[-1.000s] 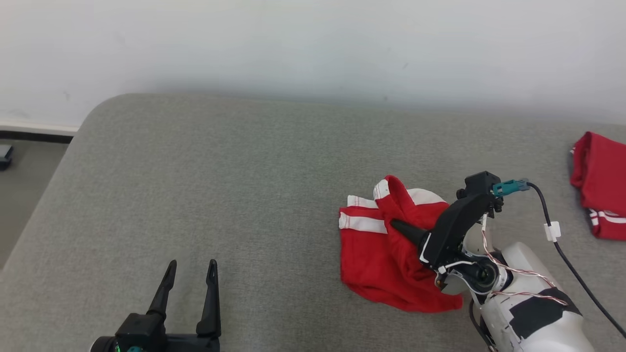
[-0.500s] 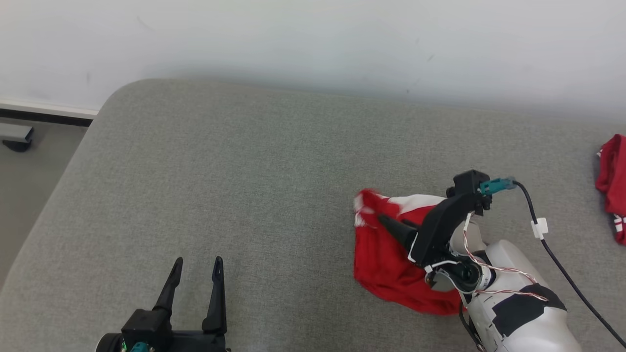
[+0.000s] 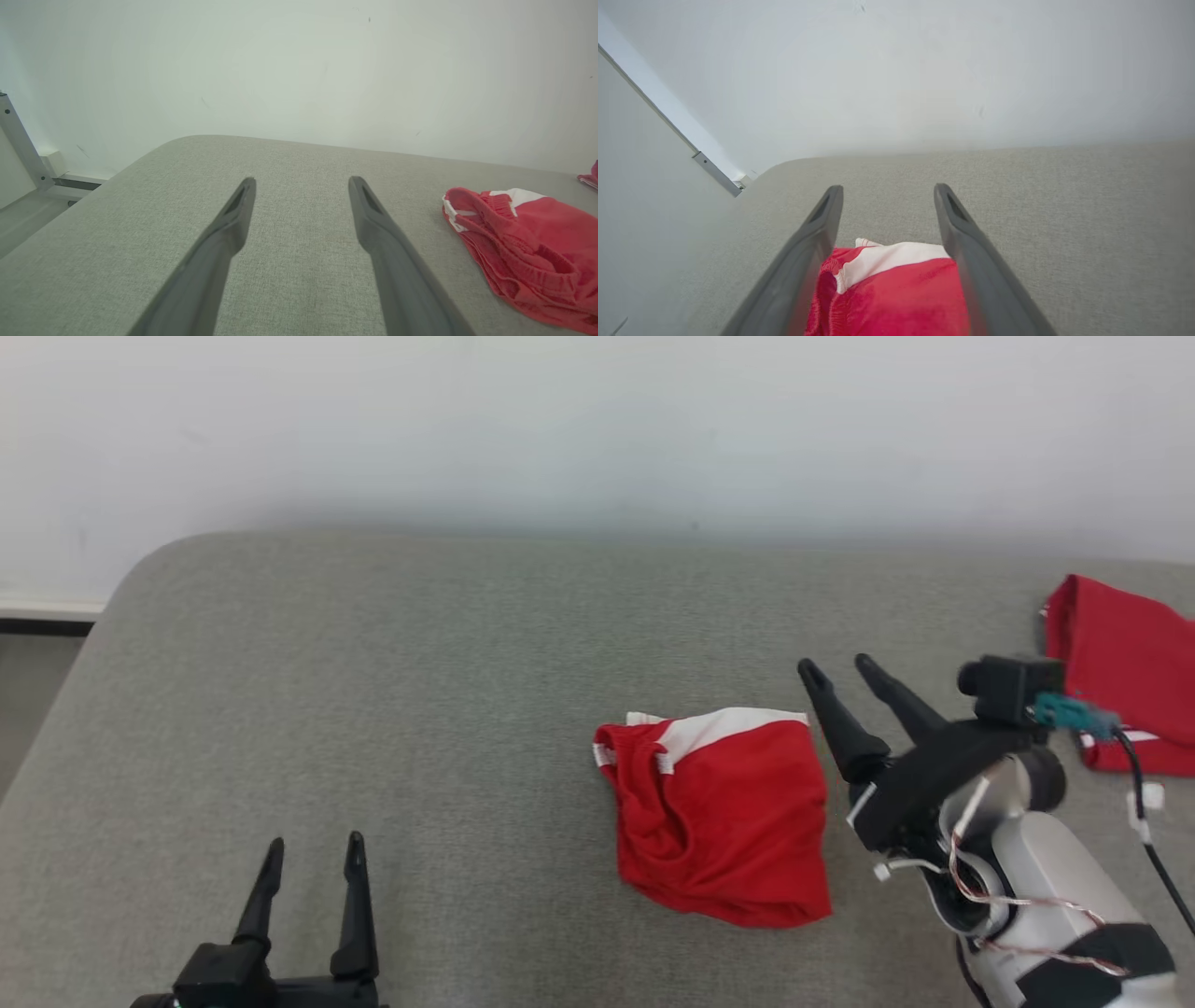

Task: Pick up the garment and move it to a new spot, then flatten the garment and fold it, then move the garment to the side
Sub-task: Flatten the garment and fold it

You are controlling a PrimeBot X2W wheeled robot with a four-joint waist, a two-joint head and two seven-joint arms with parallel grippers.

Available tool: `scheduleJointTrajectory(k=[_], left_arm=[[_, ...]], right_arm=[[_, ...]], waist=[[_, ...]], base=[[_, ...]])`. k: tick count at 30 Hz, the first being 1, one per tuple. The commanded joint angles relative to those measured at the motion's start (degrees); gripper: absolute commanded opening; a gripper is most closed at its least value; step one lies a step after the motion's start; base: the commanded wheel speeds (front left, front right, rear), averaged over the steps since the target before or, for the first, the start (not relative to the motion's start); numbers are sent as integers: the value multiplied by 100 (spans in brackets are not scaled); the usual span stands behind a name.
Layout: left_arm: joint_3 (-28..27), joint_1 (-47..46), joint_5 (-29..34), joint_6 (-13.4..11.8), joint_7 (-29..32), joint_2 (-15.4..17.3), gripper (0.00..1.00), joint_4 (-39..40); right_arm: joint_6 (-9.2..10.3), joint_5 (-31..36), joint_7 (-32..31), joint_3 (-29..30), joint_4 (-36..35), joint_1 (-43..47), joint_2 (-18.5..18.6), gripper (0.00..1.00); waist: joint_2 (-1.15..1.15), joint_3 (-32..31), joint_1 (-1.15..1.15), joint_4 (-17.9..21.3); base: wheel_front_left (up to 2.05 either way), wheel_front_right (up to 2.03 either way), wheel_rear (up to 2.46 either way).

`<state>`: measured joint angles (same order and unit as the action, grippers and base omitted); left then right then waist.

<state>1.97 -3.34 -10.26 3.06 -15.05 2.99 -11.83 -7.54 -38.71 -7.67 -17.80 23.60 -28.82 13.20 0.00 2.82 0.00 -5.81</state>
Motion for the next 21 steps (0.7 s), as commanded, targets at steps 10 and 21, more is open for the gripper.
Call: scheduleJointTrajectory(k=[10,21], left_arm=[[-326,221,200,14,-15,21,100,225],[-529,362,268,13,-15,15,100,367]], right_arm=[[15,382,1536,234,-739,1036,341,100],[15,833,2132,625,-1340,2092,261,100]], waist=[[0,-136,0,620],[0,-237,0,875]], base=[[0,0,0],[0,0,0]])
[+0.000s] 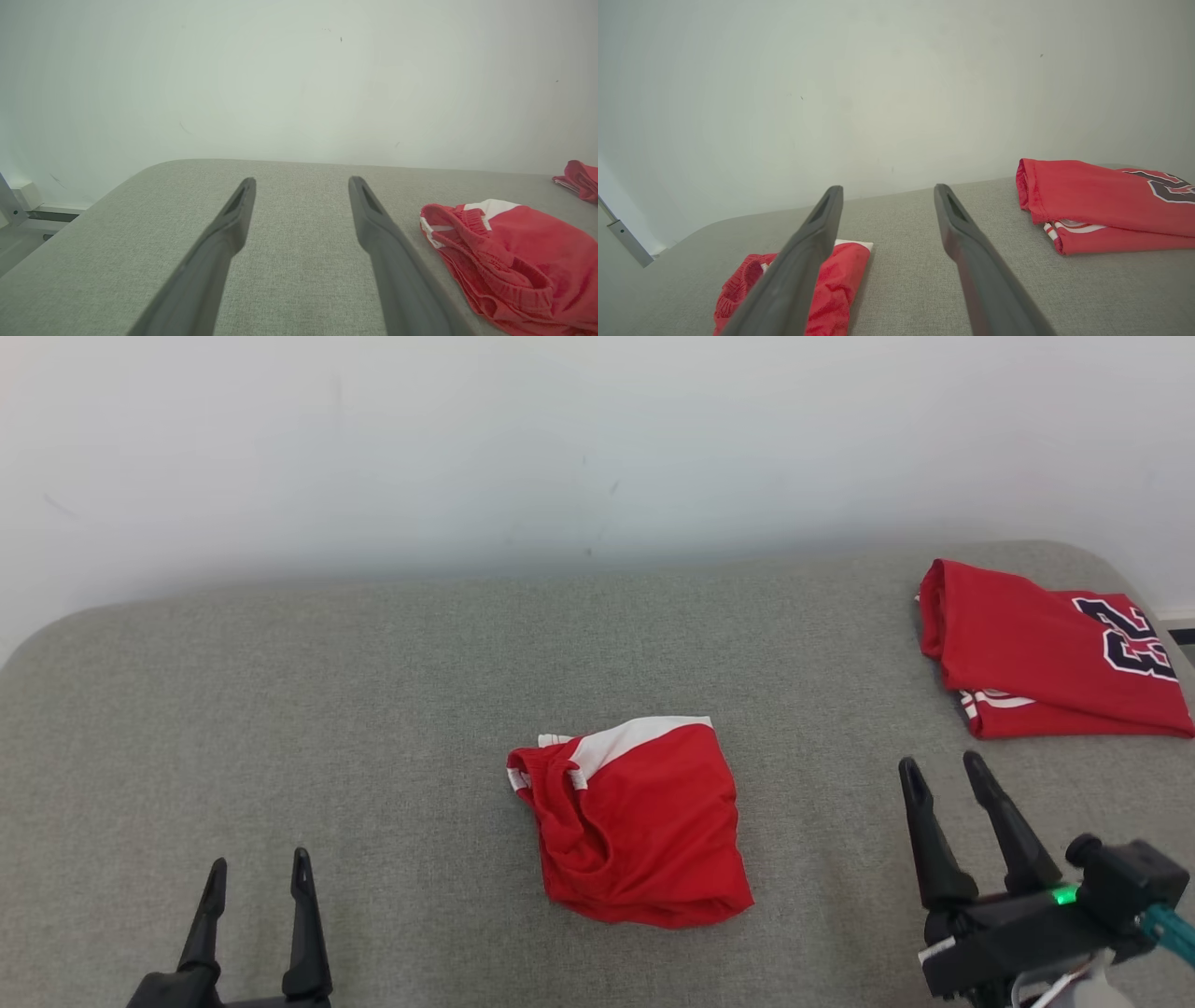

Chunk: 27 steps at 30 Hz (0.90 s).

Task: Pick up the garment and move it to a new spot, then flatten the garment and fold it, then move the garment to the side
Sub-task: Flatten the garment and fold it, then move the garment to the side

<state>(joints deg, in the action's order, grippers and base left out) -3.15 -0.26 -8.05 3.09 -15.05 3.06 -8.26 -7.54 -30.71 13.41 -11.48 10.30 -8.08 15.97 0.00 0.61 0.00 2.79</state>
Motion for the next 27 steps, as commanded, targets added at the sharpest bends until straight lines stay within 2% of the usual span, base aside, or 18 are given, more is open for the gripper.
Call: scheduleJointTrajectory(k=[1,6,15,27], left_arm=[[-42,68,45,15,-15,8,100,21],[-70,155,59,17,-15,2,100,85],[-88,319,-19,0,-15,-8,100,156],[20,432,127,59,-15,21,100,179]], right_arm=[[15,115,42,21,-66,109,-22,100],[15,501,152,310,-339,614,-315,100],[15,942,178,543,-650,957,-775,100],[15,1223,179,494,-368,979,-788,100]], waist=[[0,-18,0,21],[0,-49,0,-13],[0,-86,0,-15],[0,-106,0,-113]], base=[[0,0,0],[0,0,0],[0,0,0],[0,0,0]])
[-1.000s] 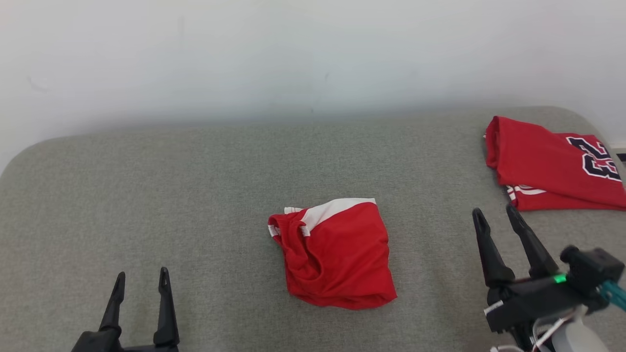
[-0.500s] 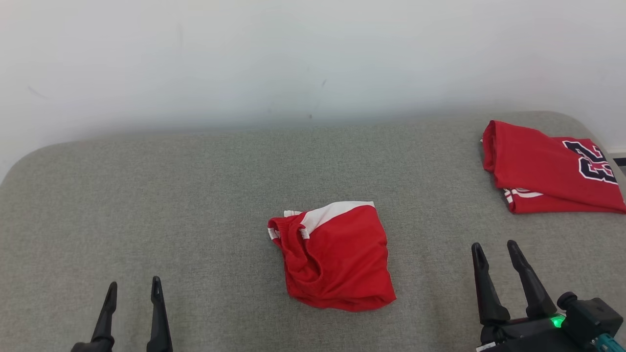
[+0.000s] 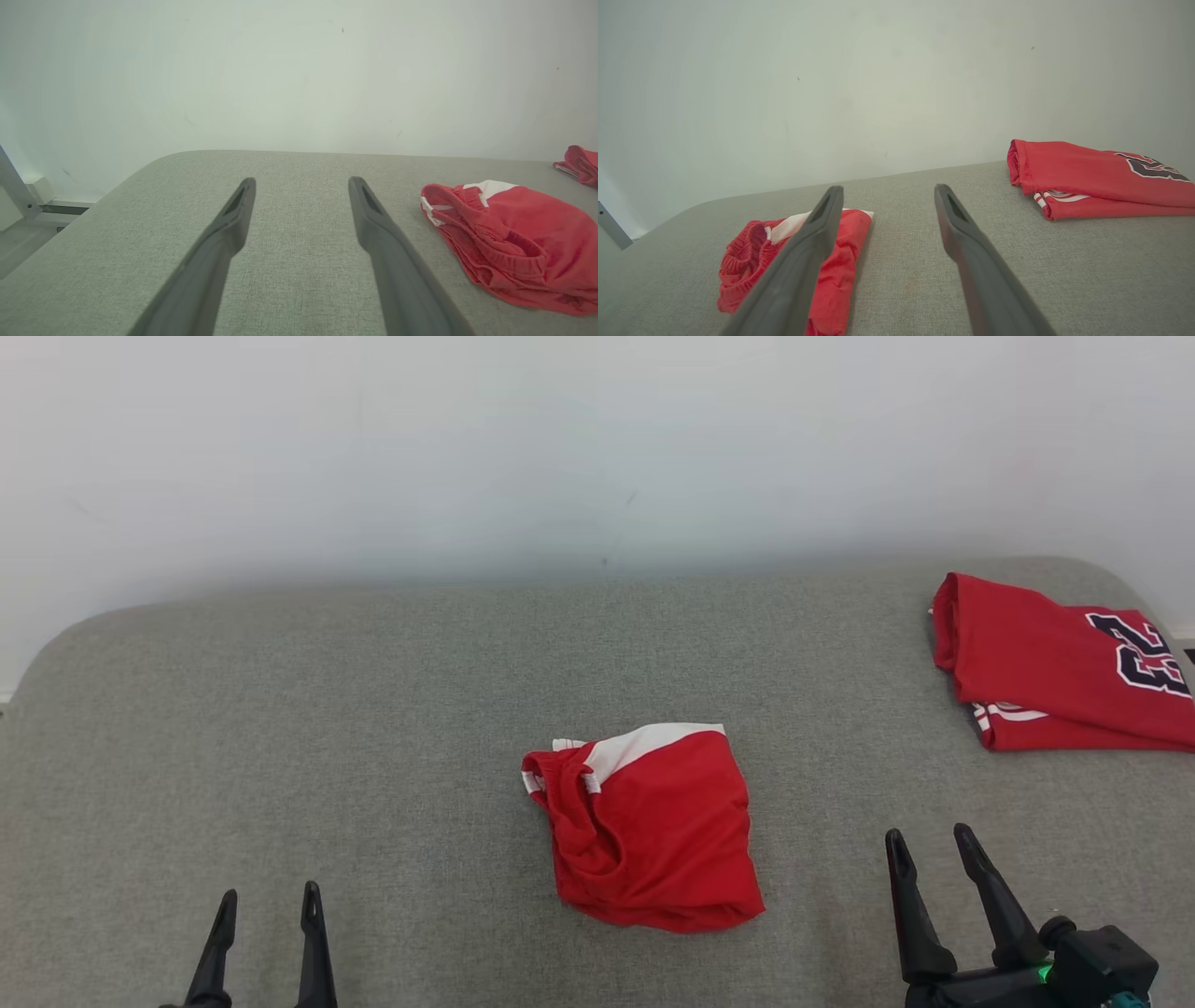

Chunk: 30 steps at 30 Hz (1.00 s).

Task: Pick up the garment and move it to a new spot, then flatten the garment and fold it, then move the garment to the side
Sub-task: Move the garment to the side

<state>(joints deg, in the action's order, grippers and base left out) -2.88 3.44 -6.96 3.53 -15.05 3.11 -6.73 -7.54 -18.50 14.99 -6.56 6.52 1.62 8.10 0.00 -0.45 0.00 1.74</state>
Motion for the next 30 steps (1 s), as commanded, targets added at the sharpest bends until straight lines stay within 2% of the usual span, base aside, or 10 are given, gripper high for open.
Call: scheduleJointTrajectory(k=[1,14,19,30], left_arm=[[-8,65,31,21,-15,18,100,29],[-11,27,65,23,-15,15,100,-8],[55,-51,68,35,-15,8,100,-34],[355,-329,8,72,-15,-9,100,-182]], right_arm=[[15,11,22,8,26,-2,2,100],[15,21,21,3,262,-65,-36,100],[15,76,-92,54,494,-363,-25,100],[15,280,-1197,19,1464,-1775,-80,100]], waist=[[0,-1,0,-18],[0,-17,0,-115],[0,5,0,-240],[0,227,0,-631]], base=[[0,0,0],[0,0,0],[0,0,0],[0,0,0]])
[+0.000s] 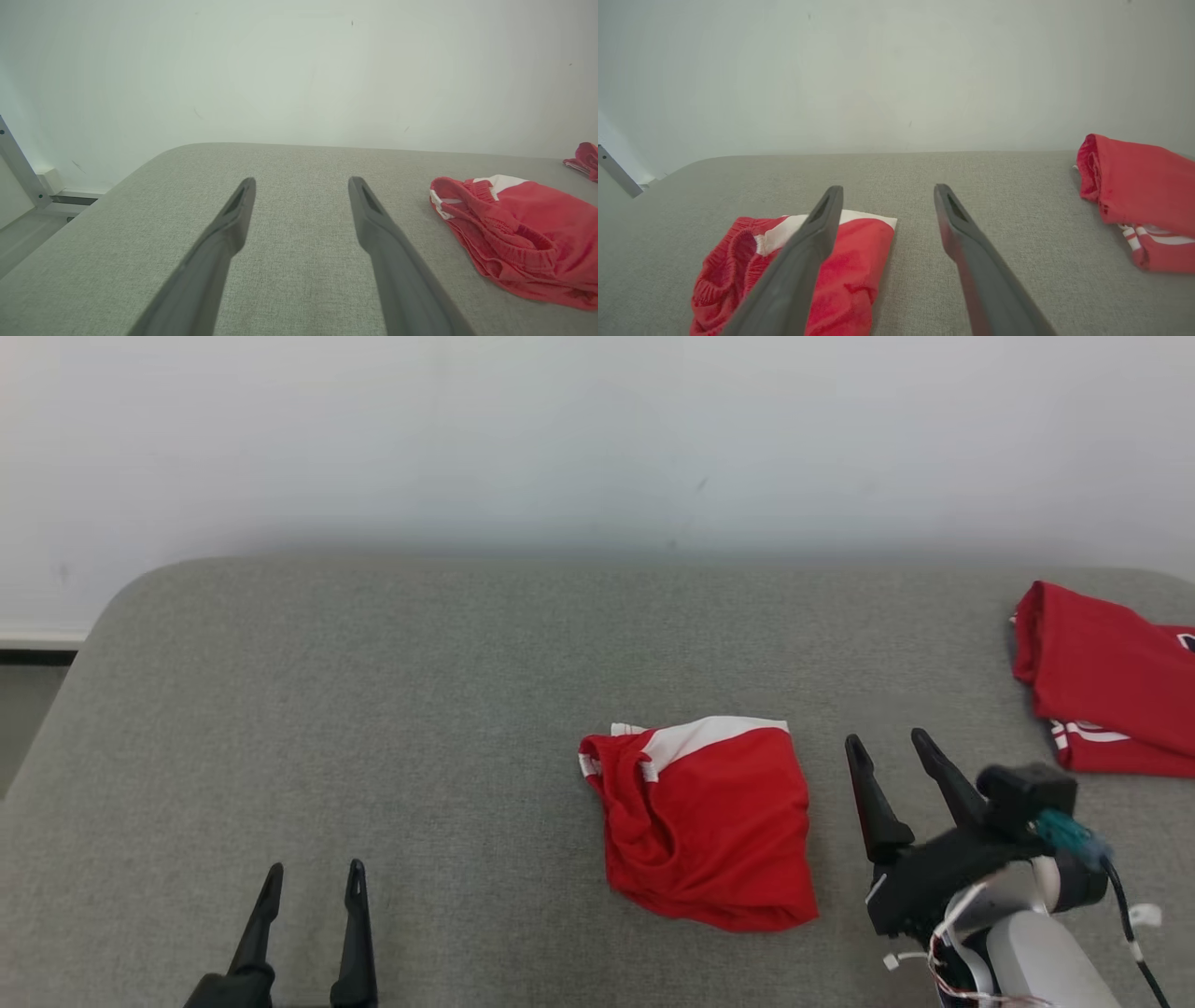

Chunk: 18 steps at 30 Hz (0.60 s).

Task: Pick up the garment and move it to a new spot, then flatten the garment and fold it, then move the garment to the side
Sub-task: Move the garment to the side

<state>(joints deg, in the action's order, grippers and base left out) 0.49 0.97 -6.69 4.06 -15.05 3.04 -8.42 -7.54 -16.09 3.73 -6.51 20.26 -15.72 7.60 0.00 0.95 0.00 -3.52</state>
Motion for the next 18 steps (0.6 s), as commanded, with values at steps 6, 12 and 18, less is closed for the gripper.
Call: scheduleJointTrajectory(k=[6,12,18], left_arm=[[198,-268,-63,33,-15,-9,100,-116],[290,-401,-125,40,-15,-13,100,-181],[372,-544,-183,23,-15,-17,100,-199]], right_arm=[[15,5,-467,2,933,-613,-102,100],[15,32,-572,17,1680,-920,-105,100],[15,-6,-462,-23,2452,-1151,-136,100]], waist=[[0,213,0,-347],[0,356,0,-500],[0,548,0,-645]], base=[[0,0,0],[0,0,0],[0,0,0]])
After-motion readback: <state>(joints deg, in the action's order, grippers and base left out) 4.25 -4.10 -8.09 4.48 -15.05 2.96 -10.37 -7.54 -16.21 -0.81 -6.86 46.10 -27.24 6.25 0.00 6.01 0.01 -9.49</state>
